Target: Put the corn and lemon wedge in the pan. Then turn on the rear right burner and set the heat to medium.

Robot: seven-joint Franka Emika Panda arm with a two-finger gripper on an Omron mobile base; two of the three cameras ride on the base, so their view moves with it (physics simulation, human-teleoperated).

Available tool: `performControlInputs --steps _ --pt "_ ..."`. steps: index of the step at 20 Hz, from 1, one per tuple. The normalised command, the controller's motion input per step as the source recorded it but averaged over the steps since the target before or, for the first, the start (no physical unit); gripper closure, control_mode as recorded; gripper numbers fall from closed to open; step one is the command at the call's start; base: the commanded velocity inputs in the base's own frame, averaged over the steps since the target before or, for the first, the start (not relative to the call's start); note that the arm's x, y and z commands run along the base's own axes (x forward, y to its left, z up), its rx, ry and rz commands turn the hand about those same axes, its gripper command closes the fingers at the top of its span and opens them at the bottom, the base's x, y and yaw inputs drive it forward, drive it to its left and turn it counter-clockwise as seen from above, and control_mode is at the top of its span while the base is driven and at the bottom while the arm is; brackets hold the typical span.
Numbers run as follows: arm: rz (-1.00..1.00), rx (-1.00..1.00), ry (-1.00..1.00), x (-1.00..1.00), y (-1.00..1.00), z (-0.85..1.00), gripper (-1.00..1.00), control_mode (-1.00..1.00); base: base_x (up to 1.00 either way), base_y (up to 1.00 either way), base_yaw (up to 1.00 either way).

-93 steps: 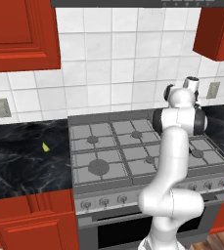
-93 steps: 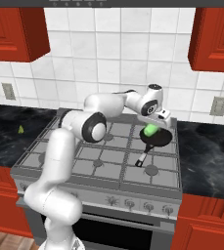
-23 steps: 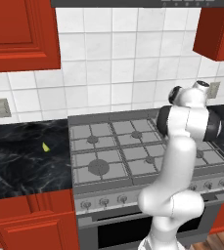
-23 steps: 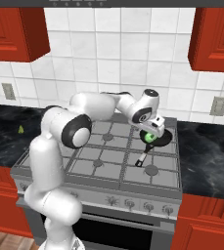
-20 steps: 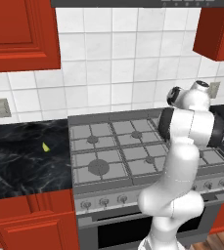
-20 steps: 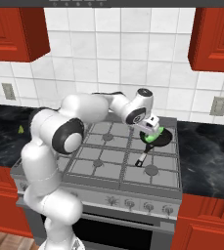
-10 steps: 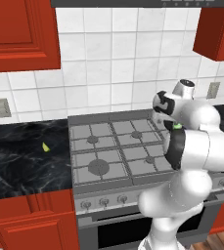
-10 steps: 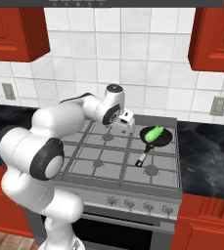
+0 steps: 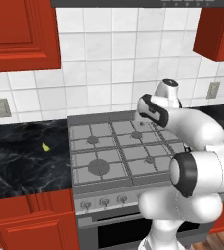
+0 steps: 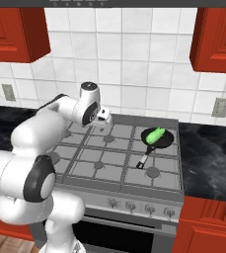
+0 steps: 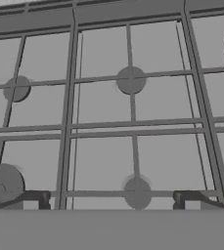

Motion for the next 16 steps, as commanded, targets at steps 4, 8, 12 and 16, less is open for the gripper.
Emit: performControlInputs --steps 4,8,12,16 --pt "0.20 0.00 0.00 -0.08 0.86 0.13 -1.00 -1.00 0.00 0.00 0.00" --pt "0.21 0.00 0.00 -0.01 0.85 0.05 -1.00 -1.00 0.00 0.00 0.00" --pt "0.22 0.00 0.00 0.00 0.83 0.01 -1.00 -1.00 0.00 0.00 0.00" --pt "0.22 0.00 0.00 0.00 0.78 0.00 -1.00 -1.00 0.00 0.00 0.00"
